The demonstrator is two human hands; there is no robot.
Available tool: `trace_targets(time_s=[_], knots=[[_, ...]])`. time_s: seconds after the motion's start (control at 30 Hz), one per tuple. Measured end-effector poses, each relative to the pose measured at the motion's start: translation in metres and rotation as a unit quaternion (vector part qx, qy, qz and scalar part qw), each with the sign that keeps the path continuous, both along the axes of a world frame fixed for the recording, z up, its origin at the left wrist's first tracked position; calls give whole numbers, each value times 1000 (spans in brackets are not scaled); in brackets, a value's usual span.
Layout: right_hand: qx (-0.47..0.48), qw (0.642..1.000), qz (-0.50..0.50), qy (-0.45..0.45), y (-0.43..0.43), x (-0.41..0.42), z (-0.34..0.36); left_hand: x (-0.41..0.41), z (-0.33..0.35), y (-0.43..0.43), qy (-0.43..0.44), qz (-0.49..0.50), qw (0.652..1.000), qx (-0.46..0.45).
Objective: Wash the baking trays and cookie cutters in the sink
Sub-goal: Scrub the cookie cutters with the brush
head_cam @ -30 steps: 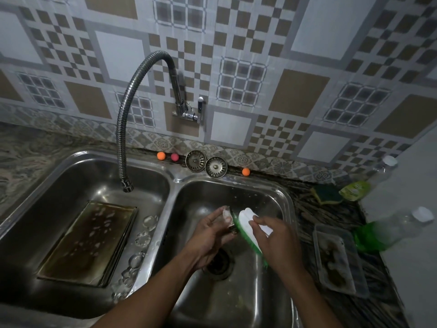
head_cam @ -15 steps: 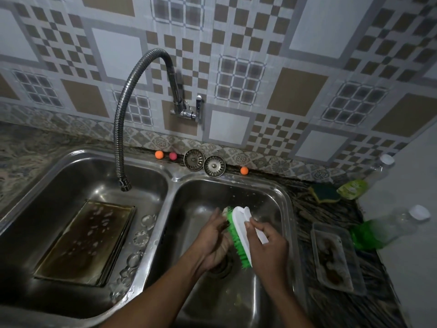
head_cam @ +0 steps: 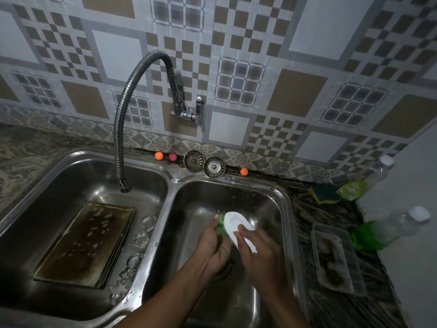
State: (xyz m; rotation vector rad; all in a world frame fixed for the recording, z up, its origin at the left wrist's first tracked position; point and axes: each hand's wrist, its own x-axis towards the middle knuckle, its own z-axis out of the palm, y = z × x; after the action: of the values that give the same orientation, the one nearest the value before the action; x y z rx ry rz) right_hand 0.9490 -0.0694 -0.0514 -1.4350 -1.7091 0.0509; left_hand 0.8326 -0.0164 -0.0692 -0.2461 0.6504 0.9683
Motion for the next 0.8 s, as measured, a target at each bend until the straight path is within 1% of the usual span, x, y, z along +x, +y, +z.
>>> trace_targets(time_s=[0.03,0.07,0.17,0.2,0.27,0.33,0.43,0.5,0.57,0.67,0.8], knots=[[3,1000,-6,-20,-2,3,-3,-1,-2,0,-7,6,1000,-7],[-2,1000,-21,-18,-2,7,-5,-1,-5,1,-13,17,1000,-10],[-28,997,-72,27,-1,19,-7,-3,-10,0,1,27,999,-17],[-29,996,-70,40,0,19,-6,-2,-11,0,1,22,1000,-17],[-25,997,-34,67,1,11,-2,1,-9,-2,2,3,1000,-10],[-27,997,-3,73,-1,2,-1,1,-5,-1,10,-13,1000,2],[-44,993,-19,104,-2,8,-8,-4,-2,3,5,7,1000,3],[-77,980,-60,173,-1,17,-8,-10,2,2,-9,13,1000,16],[-121,960,-81,239,1,21,-5,-14,4,0,-10,-4,999,33],[-166,944,-76,275,3,21,3,-16,3,0,-14,-14,999,41],[-168,938,-65,297,3,20,7,-17,2,6,34,4,998,50]])
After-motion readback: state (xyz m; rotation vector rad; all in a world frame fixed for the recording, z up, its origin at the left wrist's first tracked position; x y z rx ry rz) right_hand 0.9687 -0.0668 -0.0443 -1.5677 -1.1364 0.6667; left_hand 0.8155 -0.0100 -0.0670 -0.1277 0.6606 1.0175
